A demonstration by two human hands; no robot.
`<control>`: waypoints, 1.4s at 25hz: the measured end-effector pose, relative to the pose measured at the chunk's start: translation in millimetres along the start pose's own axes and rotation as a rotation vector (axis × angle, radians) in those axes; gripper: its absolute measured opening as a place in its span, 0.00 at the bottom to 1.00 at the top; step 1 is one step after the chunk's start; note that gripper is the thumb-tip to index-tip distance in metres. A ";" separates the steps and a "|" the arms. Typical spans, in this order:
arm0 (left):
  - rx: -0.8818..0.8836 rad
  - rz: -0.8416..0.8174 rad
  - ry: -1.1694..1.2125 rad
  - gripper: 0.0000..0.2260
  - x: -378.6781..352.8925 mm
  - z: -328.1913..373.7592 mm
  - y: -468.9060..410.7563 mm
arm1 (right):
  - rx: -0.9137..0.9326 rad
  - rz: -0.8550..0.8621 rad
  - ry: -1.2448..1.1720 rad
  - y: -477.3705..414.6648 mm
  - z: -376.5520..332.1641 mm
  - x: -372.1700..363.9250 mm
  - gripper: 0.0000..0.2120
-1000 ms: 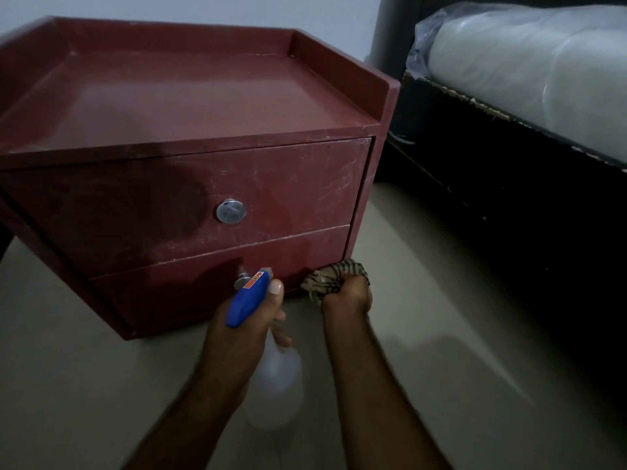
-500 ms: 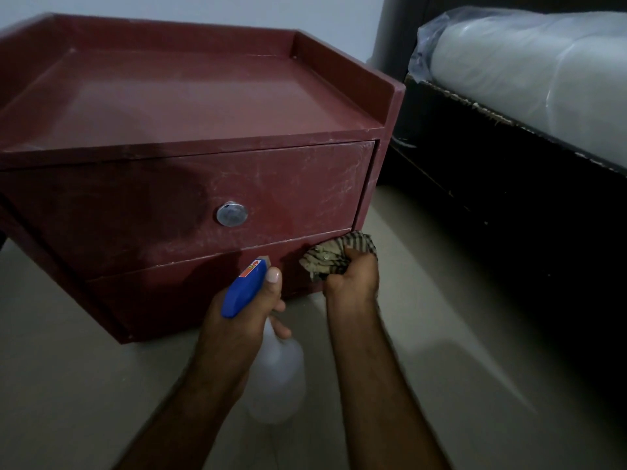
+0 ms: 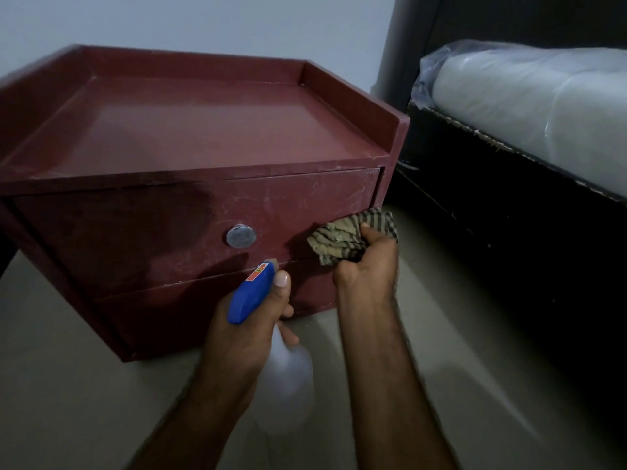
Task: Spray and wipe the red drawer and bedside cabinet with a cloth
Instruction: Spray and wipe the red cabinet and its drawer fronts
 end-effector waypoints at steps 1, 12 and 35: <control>-0.001 -0.008 0.005 0.22 -1.3 2.8 1.4 | 0.006 -0.013 0.001 1.5 -2.3 -4.1 0.23; -0.008 -0.002 -0.036 0.25 -0.5 23.6 7.6 | 0.077 0.090 0.000 -7.8 -16.8 28.7 0.28; -0.032 -0.020 -0.075 0.25 4.0 51.4 17.5 | 0.597 -0.156 -0.012 41.8 -98.3 -57.1 0.35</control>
Point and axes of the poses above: each hand's wrist, its own y-axis away from the middle knuckle, its own x-axis out of the back of the hand, z = x × y, the point moved 9 cm from there along -y, towards the middle knuckle, and after that the axes turned 3 degrees about y, right-handed, at the moved point
